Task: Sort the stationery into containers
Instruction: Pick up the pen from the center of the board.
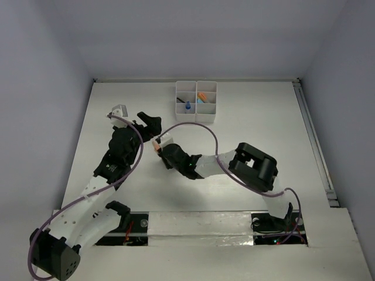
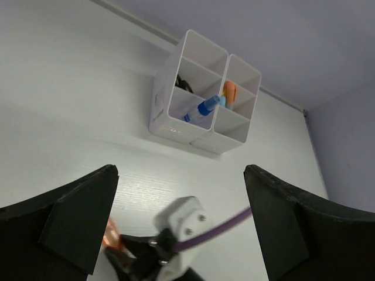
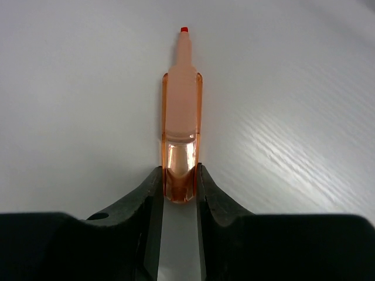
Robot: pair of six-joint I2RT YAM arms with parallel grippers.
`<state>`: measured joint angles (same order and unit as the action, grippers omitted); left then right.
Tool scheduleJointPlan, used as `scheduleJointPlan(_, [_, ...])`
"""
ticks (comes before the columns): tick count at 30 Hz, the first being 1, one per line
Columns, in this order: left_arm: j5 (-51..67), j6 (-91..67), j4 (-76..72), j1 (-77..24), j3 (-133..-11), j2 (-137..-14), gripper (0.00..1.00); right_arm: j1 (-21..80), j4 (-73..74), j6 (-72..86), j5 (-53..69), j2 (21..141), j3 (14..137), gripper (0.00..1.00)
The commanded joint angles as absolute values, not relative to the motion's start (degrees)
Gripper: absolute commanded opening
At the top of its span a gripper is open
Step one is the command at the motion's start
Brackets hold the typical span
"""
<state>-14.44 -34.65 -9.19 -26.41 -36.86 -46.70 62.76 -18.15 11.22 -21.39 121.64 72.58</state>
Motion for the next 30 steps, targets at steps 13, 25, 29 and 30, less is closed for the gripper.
scheduleJointPlan(13, [-1.94,-41.22,-28.54,-24.43,-24.26,-60.11,0.53,63.19,-24.26,20.74,-27.77,94.67,46.77,0.02])
scheduleJointPlan(25, [6.68,-46.41,-44.29,-24.43,-21.18,-69.69,0.5,63.19,-26.1,19.6,-26.28,92.9,46.58,0.02])
scheduleJointPlan(29, [7.03,-46.67,-46.49,-24.43,-21.18,-71.54,0.46,63.19,-26.63,19.34,-24.96,92.64,46.58,0.02])
scheduleJointPlan(30, [7.12,-46.67,-46.67,-24.43,-21.27,-72.5,0.45,63.19,-26.8,19.34,-24.87,92.55,46.58,0.02])
